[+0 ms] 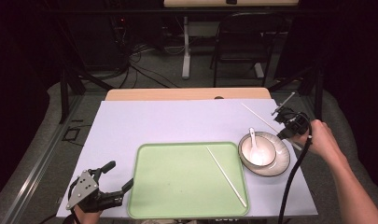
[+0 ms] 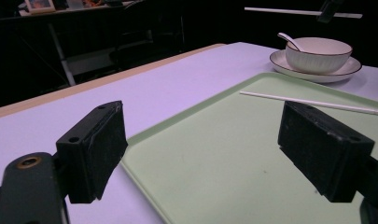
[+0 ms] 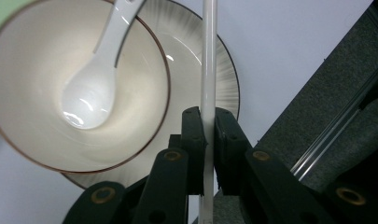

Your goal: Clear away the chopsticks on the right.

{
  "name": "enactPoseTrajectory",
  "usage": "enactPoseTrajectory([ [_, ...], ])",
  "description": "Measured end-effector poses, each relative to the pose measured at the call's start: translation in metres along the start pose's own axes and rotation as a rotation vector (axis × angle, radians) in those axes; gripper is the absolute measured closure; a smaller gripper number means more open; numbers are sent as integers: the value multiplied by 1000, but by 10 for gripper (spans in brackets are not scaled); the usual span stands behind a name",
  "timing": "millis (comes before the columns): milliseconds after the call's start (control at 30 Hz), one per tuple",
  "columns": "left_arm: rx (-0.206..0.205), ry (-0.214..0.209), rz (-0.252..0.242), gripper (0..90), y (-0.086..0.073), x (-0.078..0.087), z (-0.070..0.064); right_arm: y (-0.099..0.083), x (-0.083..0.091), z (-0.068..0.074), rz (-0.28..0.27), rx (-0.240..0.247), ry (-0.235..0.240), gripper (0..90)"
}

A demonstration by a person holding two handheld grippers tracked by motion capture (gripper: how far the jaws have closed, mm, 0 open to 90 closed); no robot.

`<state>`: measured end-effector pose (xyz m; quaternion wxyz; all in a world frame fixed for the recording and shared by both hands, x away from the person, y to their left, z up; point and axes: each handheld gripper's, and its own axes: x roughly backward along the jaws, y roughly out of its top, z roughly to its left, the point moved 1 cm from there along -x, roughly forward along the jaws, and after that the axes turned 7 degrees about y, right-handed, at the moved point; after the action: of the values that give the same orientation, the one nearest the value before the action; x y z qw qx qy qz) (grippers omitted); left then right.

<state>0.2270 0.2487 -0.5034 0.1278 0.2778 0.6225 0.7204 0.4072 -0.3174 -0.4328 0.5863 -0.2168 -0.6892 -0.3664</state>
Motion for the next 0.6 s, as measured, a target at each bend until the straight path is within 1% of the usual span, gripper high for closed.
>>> enactPoseTrajectory([
  [33,0,0,0,154,0,0,0,0,3,3,-20,-11,-1,841],
  [67,1,0,0,154,0,0,0,0,8,7,-16,-19,-2,841],
  [100,1,-3,-2,154,0,-1,0,0,11,11,-29,-30,0,841],
  [133,-5,-6,1,154,0,-1,0,1,14,16,-43,-31,0,841],
  [167,-5,-7,3,154,0,-1,-1,1,18,20,-29,-28,8,841],
  [200,-6,-7,1,154,0,-1,-1,1,19,25,-52,-26,6,841],
  [233,-6,-7,1,154,0,-1,-1,2,21,30,-64,-30,13,841],
  [267,-5,-7,1,154,0,-1,-1,3,25,35,-33,-34,6,841],
  [300,-5,-7,0,154,0,-1,0,3,23,40,-103,-44,20,841],
  [367,-6,-7,0,154,0,-1,0,4,27,51,-96,-40,30,841],
  [400,-6,-8,0,154,0,-1,0,4,27,56,-117,-40,39,841],
  [433,-6,-8,0,154,0,-1,0,4,27,56,-117,-40,39,841],
  [467,-7,-7,0,154,0,-1,0,5,26,66,-164,-44,39,841],
  [500,-6,-8,0,154,0,-1,0,5,28,70,-129,-39,47,840],
  [533,-6,-9,0,154,0,-1,0,6,27,75,-141,-39,52,841],
  [567,-6,-9,0,154,0,-1,0,6,26,79,-140,-34,54,841],
  [600,-6,-9,-3,154,0,-1,0,7,26,85,-123,-33,65,841],
])
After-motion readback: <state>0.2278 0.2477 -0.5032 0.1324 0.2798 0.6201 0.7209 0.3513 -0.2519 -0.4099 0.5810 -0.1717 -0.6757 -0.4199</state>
